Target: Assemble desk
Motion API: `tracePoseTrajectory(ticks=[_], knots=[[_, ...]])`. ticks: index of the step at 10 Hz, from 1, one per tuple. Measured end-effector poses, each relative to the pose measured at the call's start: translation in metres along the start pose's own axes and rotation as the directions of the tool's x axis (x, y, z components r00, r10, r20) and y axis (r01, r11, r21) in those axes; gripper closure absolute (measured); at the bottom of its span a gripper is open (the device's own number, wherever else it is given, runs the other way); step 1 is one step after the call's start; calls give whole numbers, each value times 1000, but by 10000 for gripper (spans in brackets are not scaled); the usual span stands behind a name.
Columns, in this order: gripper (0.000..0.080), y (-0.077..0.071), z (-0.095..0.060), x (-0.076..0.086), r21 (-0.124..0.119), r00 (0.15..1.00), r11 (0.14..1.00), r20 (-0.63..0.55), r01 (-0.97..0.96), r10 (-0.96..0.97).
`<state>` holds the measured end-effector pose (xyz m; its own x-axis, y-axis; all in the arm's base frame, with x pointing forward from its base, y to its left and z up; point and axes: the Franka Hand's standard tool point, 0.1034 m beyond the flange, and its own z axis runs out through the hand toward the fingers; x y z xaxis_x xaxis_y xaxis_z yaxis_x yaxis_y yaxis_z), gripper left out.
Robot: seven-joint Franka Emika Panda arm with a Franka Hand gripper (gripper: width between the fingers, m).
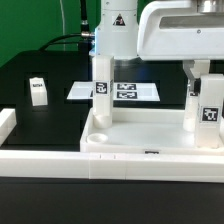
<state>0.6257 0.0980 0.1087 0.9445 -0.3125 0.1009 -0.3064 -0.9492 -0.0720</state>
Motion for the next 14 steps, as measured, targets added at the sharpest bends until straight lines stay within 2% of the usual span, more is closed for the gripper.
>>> tracePoseTrajectory(ticks=[3,5,6,7,8,9,10,11,12,14], knots=[[509,-1,0,-1,2,965,965,2,-263,263],[509,-2,0,-2,0,888,888,8,-460,460],[509,-2,0,-2,0,875,875,8,-485,485],[509,-2,0,-2,1,815,815,14,-580,580],[509,-2,0,-2,1,794,794,14,-608,608],[409,-2,0,-2,1,788,789,14,-615,615],[409,-2,0,-2,2,816,816,15,-579,579],[271,-2,0,-2,1,825,825,15,-565,565],[188,-4,1,-3,2,838,838,17,-545,545],[157,-7,0,-4,2,931,931,12,-365,365]])
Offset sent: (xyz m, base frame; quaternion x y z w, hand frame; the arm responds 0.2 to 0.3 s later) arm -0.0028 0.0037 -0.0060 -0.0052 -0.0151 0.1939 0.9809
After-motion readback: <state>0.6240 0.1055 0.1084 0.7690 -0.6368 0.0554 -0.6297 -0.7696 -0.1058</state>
